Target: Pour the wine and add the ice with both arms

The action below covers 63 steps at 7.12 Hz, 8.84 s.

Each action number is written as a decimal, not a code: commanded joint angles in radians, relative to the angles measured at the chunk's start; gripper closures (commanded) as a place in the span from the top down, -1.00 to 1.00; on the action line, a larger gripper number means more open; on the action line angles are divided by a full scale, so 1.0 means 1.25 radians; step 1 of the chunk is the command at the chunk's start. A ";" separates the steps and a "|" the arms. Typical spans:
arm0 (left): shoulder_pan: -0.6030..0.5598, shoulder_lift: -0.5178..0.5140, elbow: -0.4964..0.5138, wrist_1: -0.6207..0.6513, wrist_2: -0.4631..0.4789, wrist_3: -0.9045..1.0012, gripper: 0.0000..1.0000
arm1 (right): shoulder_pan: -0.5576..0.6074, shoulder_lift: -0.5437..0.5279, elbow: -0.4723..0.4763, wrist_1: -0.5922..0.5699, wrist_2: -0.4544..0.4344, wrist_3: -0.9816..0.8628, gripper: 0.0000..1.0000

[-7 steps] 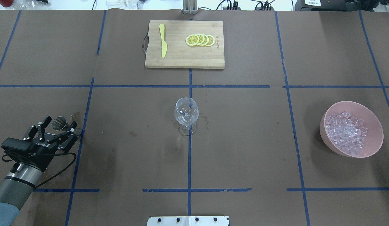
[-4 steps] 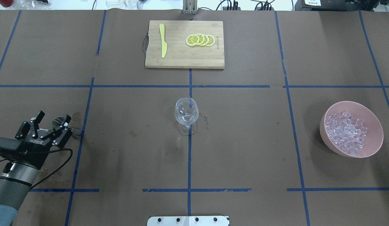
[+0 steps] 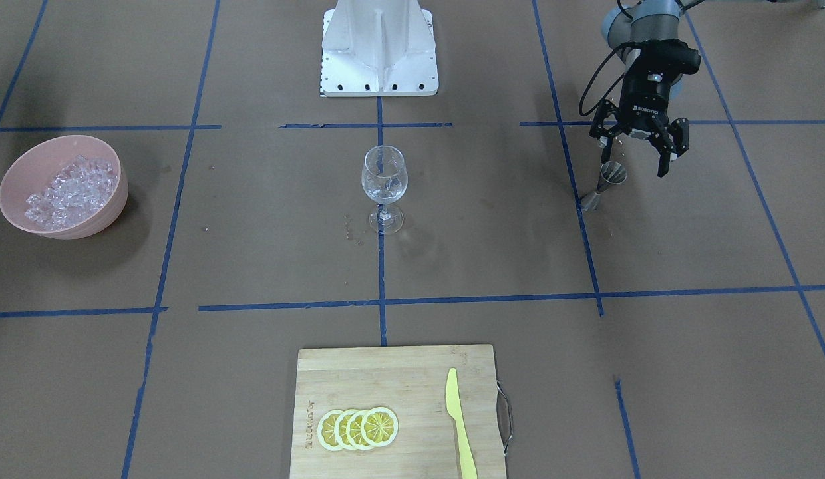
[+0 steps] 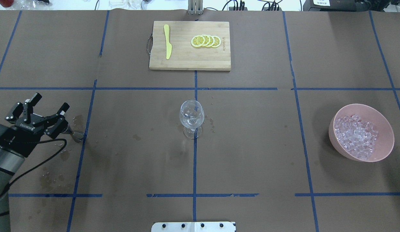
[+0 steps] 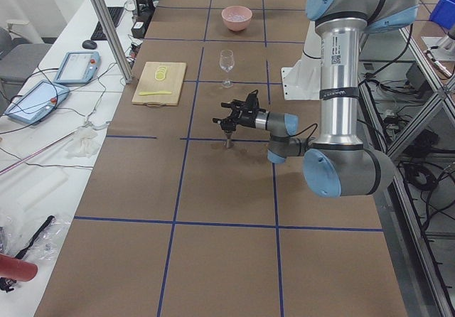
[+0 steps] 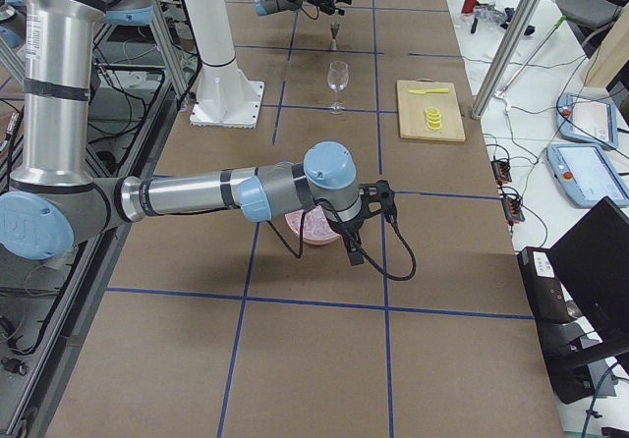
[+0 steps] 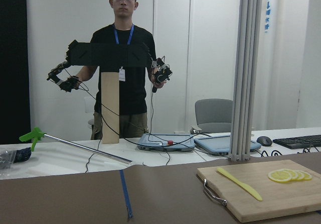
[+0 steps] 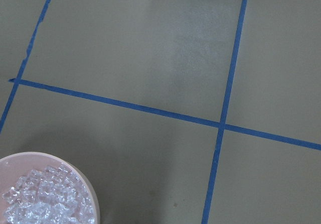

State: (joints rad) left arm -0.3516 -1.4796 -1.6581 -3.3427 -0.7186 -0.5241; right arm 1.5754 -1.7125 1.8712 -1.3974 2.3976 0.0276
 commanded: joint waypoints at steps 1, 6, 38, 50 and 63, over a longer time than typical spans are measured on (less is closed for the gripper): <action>-0.272 -0.013 -0.012 0.184 -0.423 0.009 0.99 | 0.000 0.002 -0.001 0.000 0.000 0.000 1.00; -0.784 -0.145 -0.033 0.779 -0.950 0.452 1.00 | 0.000 0.000 -0.001 0.000 0.000 0.000 1.00; -0.986 -0.057 -0.146 1.577 -1.358 0.531 1.00 | -0.614 -0.064 0.158 0.309 -0.356 0.685 -1.00; -1.007 0.032 -0.130 1.494 -1.322 0.532 1.00 | -0.840 0.759 0.047 -0.351 -0.459 0.854 -1.00; -1.007 0.037 -0.129 1.494 -1.321 0.532 1.00 | -0.880 0.792 0.006 -0.351 -0.534 0.853 1.00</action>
State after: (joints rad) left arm -1.6107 -1.4316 -1.8193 -1.4756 -2.3700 0.1412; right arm 0.4743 -0.7197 1.8758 -1.8320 1.7272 1.0949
